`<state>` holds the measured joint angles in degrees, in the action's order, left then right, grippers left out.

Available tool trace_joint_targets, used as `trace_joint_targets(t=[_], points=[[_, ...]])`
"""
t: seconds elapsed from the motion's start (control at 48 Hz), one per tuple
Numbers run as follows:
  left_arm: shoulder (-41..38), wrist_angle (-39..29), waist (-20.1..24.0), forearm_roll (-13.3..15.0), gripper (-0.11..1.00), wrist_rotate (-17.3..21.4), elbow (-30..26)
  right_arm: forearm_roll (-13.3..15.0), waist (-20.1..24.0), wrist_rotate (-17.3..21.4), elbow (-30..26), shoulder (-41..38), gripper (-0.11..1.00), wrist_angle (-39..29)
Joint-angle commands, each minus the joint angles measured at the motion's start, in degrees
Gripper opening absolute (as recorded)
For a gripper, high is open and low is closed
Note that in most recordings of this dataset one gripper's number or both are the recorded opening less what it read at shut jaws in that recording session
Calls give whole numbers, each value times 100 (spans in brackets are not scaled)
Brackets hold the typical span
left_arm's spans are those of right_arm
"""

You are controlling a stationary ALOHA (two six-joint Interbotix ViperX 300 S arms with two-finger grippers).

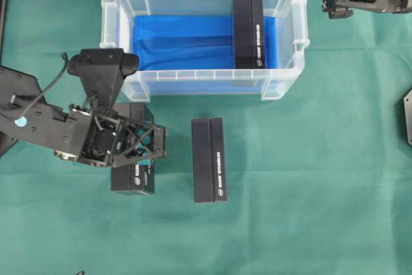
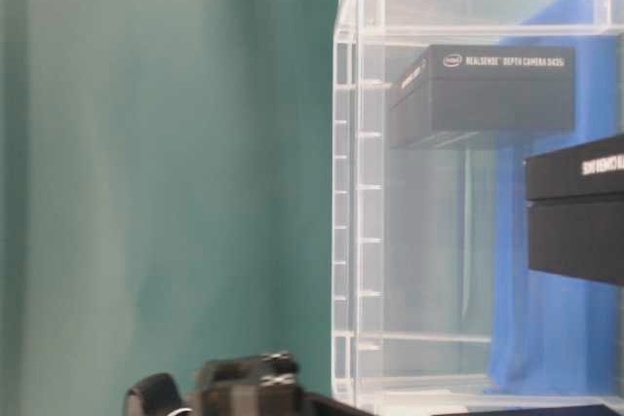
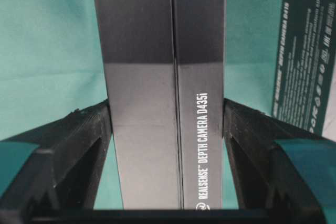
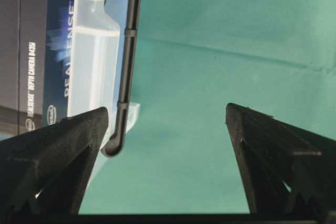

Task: Take out the box from the case.
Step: 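Carry the box pair forward and lower it onto the table left of the first pair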

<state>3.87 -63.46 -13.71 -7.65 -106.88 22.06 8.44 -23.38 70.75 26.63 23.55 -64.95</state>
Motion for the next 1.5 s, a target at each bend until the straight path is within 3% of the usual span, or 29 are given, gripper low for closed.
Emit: trace_joint_targets(t=[0.0,0.313,0.604,0.729,0.813,1.292,1.48], points=[[44,220,-18,-18,62,-26,18,18,9,0,-149,79,92,9],[-35,1134,-18,35,62,0,580,18,9,-9,-141,79,92,9],[-26,1257,-44,105,62,9,589,18,9,-9,-149,79,92,9],[-26,1274,-53,255,89,44,580,18,9,-9,-149,88,92,9],[-26,1301,-97,255,97,44,589,18,9,-9,-149,97,92,9],[70,1248,-114,290,96,26,369,9,9,-123,-149,123,92,9],[299,738,-123,290,96,35,62,9,18,-123,-149,123,92,9]])
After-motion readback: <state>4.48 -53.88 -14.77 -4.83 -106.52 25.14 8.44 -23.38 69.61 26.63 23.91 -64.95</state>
